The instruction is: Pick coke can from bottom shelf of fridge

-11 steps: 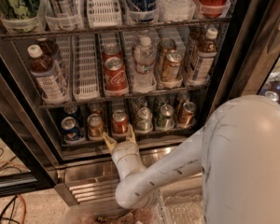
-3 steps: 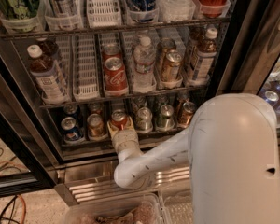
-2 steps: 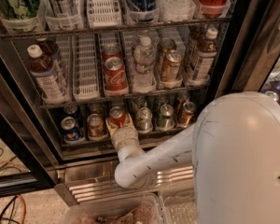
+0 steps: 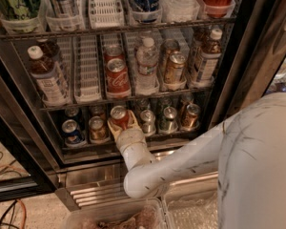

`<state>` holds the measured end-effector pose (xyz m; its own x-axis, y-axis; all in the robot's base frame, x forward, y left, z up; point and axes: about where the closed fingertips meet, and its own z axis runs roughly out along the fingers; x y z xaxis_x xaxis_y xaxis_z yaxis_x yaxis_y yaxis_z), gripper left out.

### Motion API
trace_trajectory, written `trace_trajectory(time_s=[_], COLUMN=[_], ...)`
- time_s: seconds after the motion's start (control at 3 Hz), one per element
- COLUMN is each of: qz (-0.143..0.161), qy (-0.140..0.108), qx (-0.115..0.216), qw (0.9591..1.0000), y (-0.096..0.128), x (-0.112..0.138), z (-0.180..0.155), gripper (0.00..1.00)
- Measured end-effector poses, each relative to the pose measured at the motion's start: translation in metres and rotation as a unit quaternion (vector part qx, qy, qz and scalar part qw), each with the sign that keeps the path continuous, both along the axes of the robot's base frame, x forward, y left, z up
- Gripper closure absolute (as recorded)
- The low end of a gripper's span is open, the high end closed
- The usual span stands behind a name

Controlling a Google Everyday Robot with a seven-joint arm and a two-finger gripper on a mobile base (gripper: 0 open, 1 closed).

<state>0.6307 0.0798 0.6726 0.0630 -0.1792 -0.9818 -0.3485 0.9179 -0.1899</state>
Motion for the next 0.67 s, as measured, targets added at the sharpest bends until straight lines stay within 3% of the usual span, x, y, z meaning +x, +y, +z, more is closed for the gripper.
trace_trajectory(time_s=[0.67], qz=[0.010], qy=[0.010], qx=[-0.013], qw=[0.9998], y=[-0.031], x=[-0.070], z=[0.016], gripper=[1.00])
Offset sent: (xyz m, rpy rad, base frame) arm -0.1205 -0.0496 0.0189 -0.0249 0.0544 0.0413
